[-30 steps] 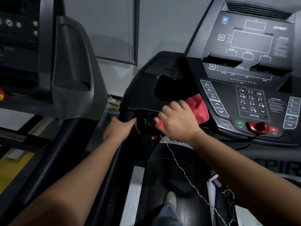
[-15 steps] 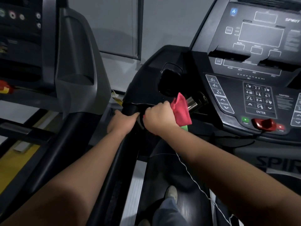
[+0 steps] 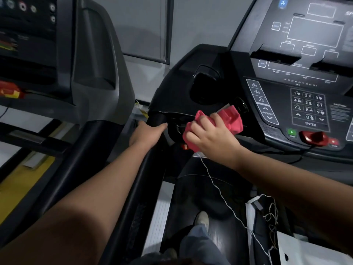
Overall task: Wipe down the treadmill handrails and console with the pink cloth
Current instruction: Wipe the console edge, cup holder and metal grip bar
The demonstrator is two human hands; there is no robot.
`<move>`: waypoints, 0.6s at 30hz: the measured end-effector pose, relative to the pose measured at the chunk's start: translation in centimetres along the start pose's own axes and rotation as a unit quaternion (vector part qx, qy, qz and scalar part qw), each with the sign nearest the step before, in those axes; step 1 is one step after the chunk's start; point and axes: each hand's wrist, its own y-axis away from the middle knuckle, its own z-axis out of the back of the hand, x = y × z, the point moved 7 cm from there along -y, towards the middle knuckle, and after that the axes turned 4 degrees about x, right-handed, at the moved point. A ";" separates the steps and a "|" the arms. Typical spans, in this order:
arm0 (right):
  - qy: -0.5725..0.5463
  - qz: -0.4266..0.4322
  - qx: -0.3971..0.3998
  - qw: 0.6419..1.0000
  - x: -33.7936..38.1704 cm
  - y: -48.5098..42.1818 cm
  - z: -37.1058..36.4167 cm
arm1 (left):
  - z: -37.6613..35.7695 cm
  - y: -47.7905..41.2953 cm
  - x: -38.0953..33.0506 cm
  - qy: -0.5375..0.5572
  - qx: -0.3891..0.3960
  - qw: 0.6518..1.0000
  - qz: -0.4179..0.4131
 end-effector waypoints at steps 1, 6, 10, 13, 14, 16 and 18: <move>0.013 0.001 0.007 1.000 0.2 0.2 -0.2 | 0.0 0.0 0.0 -0.001 -0.001 1.000 -0.001; 0.058 0.081 0.044 0.994 2.9 -0.3 -1.7 | 0.0 0.0 -0.1 -0.008 -0.013 1.000 -0.003; 0.087 0.117 0.104 0.984 5.7 -1.6 -3.1 | 0.0 -0.2 0.0 -0.011 -0.014 1.000 -0.003; 0.075 0.130 0.121 0.981 6.3 -1.9 -3.4 | 0.0 -0.1 0.0 -0.005 -0.009 1.000 -0.005; 0.065 0.133 0.114 0.982 6.0 -1.8 -3.1 | 0.0 -0.1 0.1 -0.004 -0.009 1.000 -0.005; 0.025 0.133 0.091 0.987 5.1 -1.3 -2.3 | 0.1 0.0 0.1 -0.001 -0.009 1.000 -0.005; -0.015 0.108 0.044 0.993 3.4 -0.6 -1.1 | 0.1 0.0 0.0 0.003 -0.006 1.000 -0.007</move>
